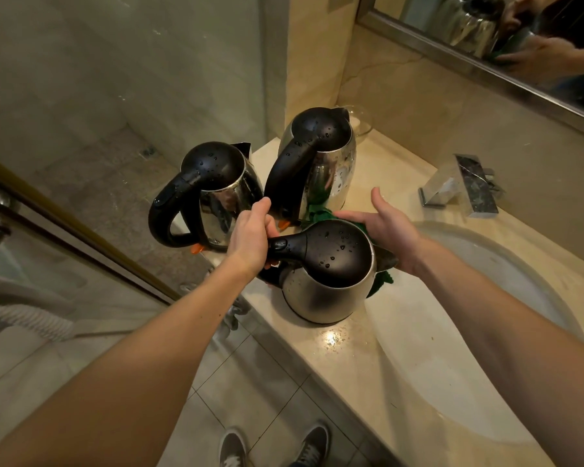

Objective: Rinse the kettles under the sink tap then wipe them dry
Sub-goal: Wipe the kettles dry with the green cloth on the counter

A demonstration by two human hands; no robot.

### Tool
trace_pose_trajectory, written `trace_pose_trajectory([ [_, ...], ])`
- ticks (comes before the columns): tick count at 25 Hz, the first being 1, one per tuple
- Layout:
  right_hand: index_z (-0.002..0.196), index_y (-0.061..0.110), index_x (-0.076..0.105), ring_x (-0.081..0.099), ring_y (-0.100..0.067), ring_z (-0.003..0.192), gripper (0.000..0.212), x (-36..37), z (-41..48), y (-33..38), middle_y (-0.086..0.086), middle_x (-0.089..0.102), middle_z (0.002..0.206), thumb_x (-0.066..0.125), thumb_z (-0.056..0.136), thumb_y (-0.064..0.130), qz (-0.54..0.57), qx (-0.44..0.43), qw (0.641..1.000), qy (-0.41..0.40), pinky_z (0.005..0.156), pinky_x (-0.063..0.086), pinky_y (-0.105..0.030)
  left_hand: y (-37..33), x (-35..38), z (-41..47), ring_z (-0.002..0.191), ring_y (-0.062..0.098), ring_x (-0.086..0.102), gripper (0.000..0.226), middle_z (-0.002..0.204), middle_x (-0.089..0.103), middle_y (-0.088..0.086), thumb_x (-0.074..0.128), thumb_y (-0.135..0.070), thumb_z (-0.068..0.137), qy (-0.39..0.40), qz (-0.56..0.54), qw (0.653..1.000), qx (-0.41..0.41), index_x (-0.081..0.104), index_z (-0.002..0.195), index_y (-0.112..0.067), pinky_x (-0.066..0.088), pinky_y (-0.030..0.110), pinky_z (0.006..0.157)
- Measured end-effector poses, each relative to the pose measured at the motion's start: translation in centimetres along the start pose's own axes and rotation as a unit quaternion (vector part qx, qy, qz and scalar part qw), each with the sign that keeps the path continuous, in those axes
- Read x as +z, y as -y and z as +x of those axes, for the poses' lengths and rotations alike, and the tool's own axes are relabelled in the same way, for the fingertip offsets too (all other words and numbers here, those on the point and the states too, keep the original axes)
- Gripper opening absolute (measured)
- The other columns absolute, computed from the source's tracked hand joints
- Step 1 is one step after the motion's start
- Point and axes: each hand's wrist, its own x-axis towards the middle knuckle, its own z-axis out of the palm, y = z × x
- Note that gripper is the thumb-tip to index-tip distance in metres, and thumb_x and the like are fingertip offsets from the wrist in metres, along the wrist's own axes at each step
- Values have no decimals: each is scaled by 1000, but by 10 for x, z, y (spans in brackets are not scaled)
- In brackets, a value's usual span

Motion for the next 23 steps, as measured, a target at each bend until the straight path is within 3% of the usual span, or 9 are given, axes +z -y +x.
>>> trace_pose_trajectory([
  [2,125,34,59,44,-31,137,74,2,3,-4,2,63,126,10,90,78,-84,31,996,-22,110,38,-46,-2,1,0,47,14,44,70,36,40,-5,27,-53,99,-2,-21,999,-27,45,47,-10,45,36,81],
  [4,128,30,57,48,-29,131,74,3,2,-7,8,64,109,7,93,73,-97,44,993,-42,97,45,-40,-4,1,1,48,13,42,70,37,39,-6,26,-48,104,-5,-44,997,-60,43,47,-11,42,39,93],
  [5,130,30,56,48,-29,132,75,4,0,-7,7,65,111,7,93,74,-88,39,994,-42,101,44,-42,-5,1,1,46,12,42,70,36,39,-6,26,-46,106,-9,-53,996,-69,42,47,-11,41,40,94],
  [7,130,33,57,45,-31,137,78,3,-1,-5,0,62,131,10,89,80,-76,11,997,-6,116,31,-49,-5,2,2,43,10,41,71,35,39,-6,27,-44,106,-15,-60,995,-75,42,46,-11,42,38,92],
  [9,137,30,57,44,-30,138,85,6,-6,3,-5,53,145,11,88,81,-72,-24,997,12,121,21,-52,-4,2,3,43,11,41,71,35,38,-6,28,-44,105,-26,-58,995,-81,42,43,-12,43,37,87],
  [12,128,22,67,55,-24,129,86,12,-7,24,-7,60,139,9,93,74,-89,-75,993,5,117,30,-44,-4,3,5,45,13,40,74,35,37,-4,29,-42,105,-40,-48,995,-82,42,38,-14,43,37,87],
  [16,125,22,69,56,-23,127,84,18,5,26,-8,58,140,13,93,75,-119,-51,991,17,118,30,-46,-4,3,5,43,11,40,73,33,36,-6,29,-40,106,-52,-13,996,-67,42,40,-11,39,34,77],
  [21,107,40,73,51,-32,132,74,9,10,1,-3,63,136,16,87,82,-149,-11,989,-12,119,26,-55,-8,5,4,54,17,42,67,33,36,-8,27,-40,106,-65,33,996,-57,42,48,-11,36,32,69],
  [23,123,43,67,43,-32,139,79,7,0,1,-3,55,145,17,80,86,-160,-22,986,-27,121,20,-55,-7,4,5,55,18,43,66,36,38,-7,27,-40,106,-63,34,996,-57,42,49,-11,38,33,70],
])
